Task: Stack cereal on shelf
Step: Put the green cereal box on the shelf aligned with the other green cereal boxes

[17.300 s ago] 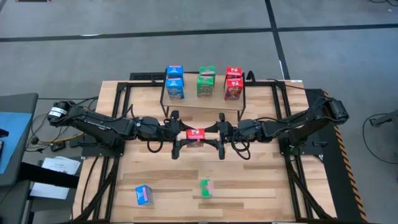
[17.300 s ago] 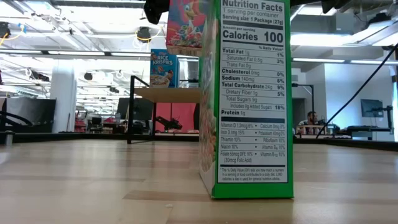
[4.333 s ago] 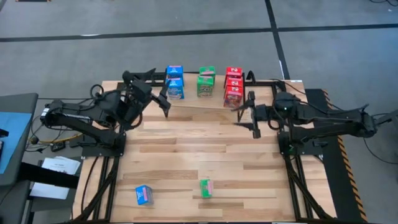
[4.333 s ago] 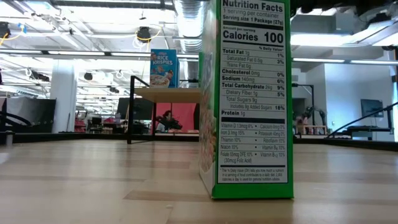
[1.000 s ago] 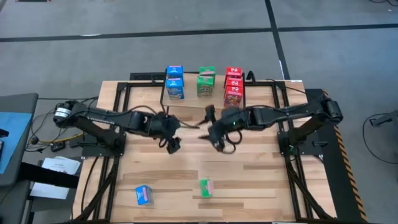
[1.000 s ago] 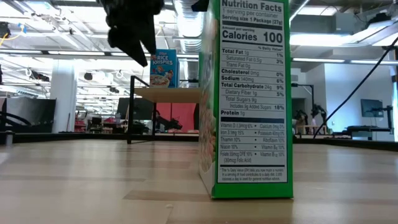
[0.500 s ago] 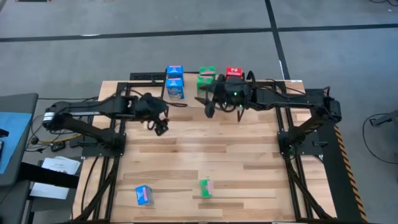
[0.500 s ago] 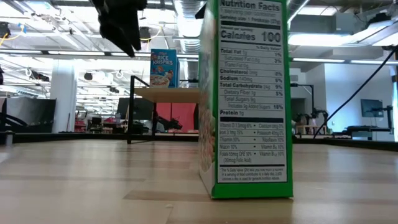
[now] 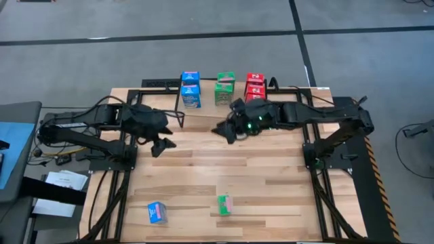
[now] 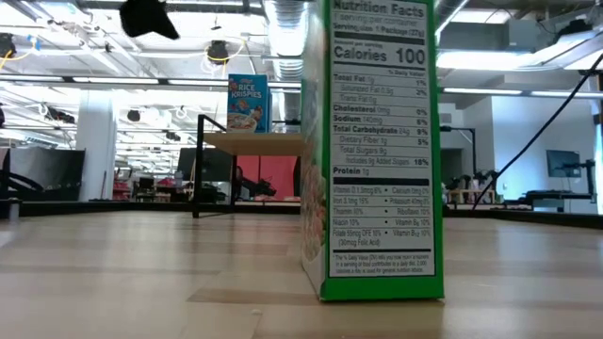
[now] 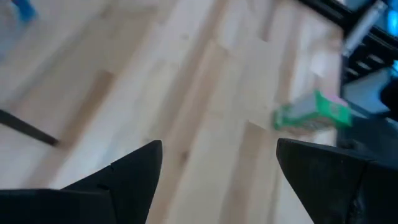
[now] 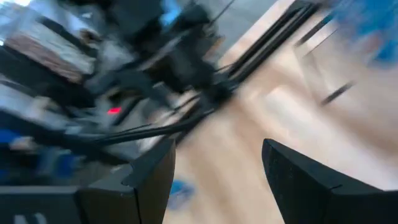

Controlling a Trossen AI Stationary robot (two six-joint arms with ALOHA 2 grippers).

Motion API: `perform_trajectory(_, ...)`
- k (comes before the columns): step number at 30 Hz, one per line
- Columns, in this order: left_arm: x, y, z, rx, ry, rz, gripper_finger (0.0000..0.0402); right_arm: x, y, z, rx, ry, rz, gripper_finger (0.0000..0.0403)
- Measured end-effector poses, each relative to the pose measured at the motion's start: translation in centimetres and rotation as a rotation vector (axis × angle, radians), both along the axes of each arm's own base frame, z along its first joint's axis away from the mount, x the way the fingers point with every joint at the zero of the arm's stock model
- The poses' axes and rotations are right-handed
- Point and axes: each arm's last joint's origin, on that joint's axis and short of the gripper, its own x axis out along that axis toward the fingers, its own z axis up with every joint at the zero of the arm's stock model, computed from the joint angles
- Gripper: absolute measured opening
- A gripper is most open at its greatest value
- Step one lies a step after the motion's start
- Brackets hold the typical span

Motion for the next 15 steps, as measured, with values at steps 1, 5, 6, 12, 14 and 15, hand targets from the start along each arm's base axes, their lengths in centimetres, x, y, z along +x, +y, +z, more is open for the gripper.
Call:
perform_trajectory(1,-0.2,-0.2,0.0,-0.022,0.009,-0.012,0.0304,0.0,0.6,0.2,0.053,-0.010,0.004,0.0265)
perform_trajectory(5,-0.8,-0.9,0.0,-0.084,0.023,-0.063,0.0304,-0.1,2.8,0.3,0.261,-0.012,0.007,0.0265)
perform_trajectory(6,-1.0,-1.0,0.0,-0.090,0.028,-0.077,0.0304,-0.2,3.3,0.4,0.299,-0.013,0.008,0.0265)
perform_trajectory(12,-1.4,-1.2,-0.1,-0.086,0.049,-0.099,0.0304,-0.7,6.6,0.3,0.455,0.016,0.049,0.0265)
perform_trajectory(14,-1.4,-1.2,-0.2,-0.083,0.064,-0.101,0.0304,-0.9,7.4,0.3,0.481,0.024,0.050,0.0265)
perform_trajectory(15,-1.4,-1.2,-0.2,-0.079,0.063,-0.105,0.0304,-1.0,7.8,0.3,0.490,0.024,0.045,0.0265)
